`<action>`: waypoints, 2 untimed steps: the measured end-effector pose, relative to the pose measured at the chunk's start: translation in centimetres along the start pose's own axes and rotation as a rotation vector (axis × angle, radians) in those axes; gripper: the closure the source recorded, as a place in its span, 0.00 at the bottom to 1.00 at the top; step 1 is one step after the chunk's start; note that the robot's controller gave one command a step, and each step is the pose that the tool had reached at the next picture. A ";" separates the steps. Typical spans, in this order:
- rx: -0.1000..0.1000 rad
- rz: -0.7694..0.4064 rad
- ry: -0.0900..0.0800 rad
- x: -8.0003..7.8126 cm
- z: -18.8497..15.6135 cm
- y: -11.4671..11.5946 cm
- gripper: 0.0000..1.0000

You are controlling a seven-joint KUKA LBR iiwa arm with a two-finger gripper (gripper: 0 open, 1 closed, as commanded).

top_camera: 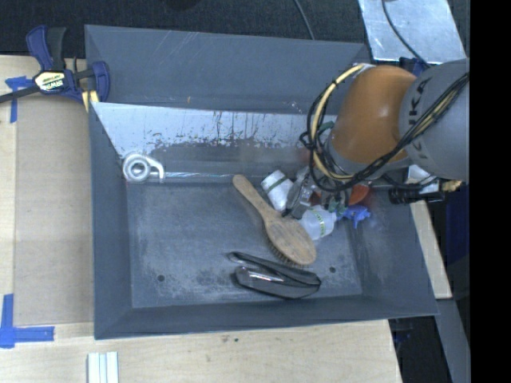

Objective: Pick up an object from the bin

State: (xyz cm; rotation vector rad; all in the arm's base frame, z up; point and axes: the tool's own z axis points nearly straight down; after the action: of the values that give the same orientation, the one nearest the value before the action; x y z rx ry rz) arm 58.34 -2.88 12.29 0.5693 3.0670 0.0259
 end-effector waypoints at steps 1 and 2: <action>-0.006 -0.138 0.001 6.7 2.1 2.5 1.00; -0.001 -0.050 -0.018 -1.1 0.2 -0.6 1.00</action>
Offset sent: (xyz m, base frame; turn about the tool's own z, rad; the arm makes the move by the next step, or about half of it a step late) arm 0.0066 -0.0065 -0.0037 -0.0533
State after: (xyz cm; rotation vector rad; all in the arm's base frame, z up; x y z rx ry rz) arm 59.16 -3.79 12.08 0.4902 3.0623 0.0208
